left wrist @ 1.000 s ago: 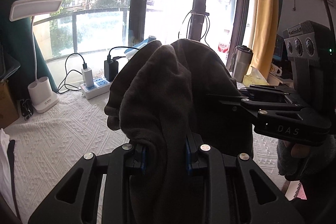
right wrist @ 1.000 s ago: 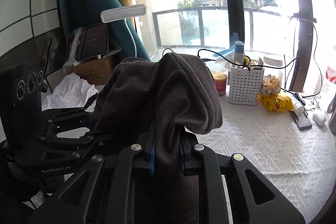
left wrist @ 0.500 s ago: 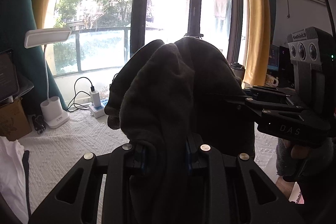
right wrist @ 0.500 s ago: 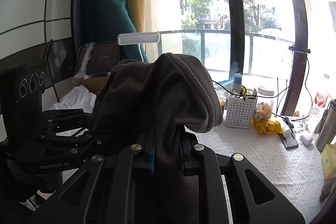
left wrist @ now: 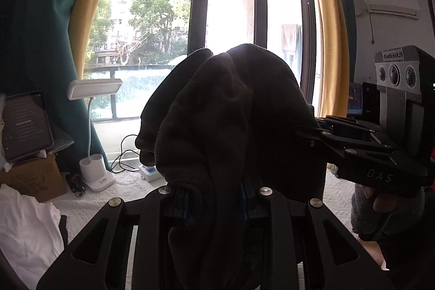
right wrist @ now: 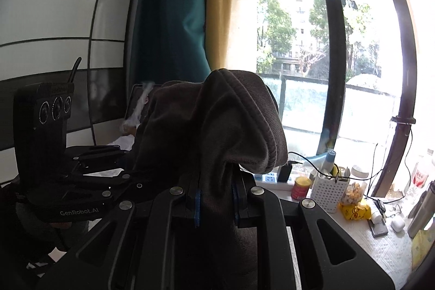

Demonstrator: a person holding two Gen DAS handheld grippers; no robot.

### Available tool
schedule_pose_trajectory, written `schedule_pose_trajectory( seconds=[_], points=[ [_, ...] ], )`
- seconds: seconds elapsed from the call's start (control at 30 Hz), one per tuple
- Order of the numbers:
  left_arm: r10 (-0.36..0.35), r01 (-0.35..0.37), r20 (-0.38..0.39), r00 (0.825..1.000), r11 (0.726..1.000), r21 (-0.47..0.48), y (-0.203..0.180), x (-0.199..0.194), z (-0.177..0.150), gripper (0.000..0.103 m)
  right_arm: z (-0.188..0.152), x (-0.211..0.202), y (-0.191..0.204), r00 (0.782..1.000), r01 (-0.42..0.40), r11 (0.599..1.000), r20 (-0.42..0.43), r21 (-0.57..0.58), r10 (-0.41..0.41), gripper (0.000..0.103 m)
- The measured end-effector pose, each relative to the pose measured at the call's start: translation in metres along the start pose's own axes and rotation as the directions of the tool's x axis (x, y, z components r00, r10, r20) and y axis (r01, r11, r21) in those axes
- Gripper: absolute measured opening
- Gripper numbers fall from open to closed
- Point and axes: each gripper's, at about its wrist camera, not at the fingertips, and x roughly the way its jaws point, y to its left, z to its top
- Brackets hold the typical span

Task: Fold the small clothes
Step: 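Lift the grey shirt end high with both tools closed on it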

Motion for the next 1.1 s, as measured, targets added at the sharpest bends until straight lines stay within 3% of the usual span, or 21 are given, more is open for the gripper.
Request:
schedule_pose_trajectory(
  seconds=[0.57,1.1],
  points=[
    [0.181,-0.181,0.071,0.981,0.983,-0.010,0.084,-0.075,-0.004,0.025,0.042,0.038,0.101,0.980,-0.176,0.977,0.069,-0.118,0.185,0.018],
    [0.303,-0.303,0.041,0.952,0.953,0.017,0.098,-0.133,-0.021,0.025,0.044,0.051,0.174,0.940,-0.330,0.938,0.055,-0.107,0.337,0.018]
  ],
)
